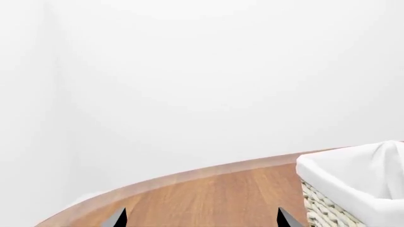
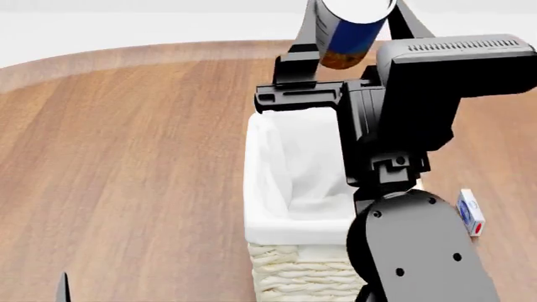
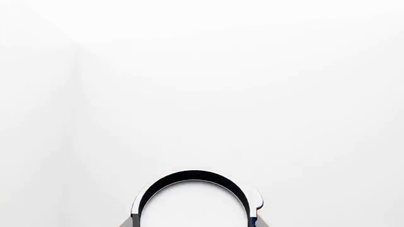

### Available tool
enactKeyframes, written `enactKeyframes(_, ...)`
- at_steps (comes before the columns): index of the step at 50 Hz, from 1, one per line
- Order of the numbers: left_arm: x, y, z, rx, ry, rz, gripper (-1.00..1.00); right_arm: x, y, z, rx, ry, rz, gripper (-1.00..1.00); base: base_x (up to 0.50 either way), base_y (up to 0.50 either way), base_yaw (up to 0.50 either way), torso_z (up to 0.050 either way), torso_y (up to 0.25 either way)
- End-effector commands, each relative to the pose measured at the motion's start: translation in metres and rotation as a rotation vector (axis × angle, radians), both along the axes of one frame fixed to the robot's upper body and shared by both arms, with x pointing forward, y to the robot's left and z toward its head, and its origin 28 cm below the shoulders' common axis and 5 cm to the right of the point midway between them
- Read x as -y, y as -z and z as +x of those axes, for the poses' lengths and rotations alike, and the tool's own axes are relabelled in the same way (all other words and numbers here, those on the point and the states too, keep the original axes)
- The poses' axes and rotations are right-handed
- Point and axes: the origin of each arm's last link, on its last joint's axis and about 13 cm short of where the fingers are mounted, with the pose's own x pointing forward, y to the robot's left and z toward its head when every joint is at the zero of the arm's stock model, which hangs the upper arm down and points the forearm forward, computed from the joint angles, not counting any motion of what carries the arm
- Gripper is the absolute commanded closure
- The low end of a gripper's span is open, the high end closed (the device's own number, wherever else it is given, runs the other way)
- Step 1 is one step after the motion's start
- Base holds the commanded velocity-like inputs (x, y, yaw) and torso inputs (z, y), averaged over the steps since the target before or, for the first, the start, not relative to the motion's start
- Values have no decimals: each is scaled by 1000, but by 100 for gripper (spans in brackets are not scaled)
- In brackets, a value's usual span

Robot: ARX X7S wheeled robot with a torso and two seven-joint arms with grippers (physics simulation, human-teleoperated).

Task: Pick up the alphabet soup and put it in the basket.

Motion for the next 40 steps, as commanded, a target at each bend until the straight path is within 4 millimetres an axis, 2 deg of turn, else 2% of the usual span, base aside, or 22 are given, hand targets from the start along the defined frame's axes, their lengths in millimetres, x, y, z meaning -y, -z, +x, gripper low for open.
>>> enactKeyframes(1, -1, 1, 0, -1, -1, -2, -100, -19, -10, 40, -26, 10, -54, 100, 0, 0, 0, 0, 0)
enactKeyframes(13, -1, 1, 1, -3, 0, -4, -100, -26, -9, 76, -91, 95, -83, 100, 0, 0, 0, 0, 1)
enactKeyframes(19, -1, 2, 2, -4, 2, -4, -100, -25, 1, 105, -220, 161, -112, 100, 0, 0, 0, 0, 2)
enactKeyframes(25, -1, 2, 1, -4, 2, -5, -100, -23, 4, 121, -288, 201, -124, 100, 0, 0, 0, 0, 0)
enactKeyframes(40, -1, 2, 1, -5, 1, -6, -100, -19, 13, 126, -423, 245, -188, 100, 0, 0, 0, 0, 1)
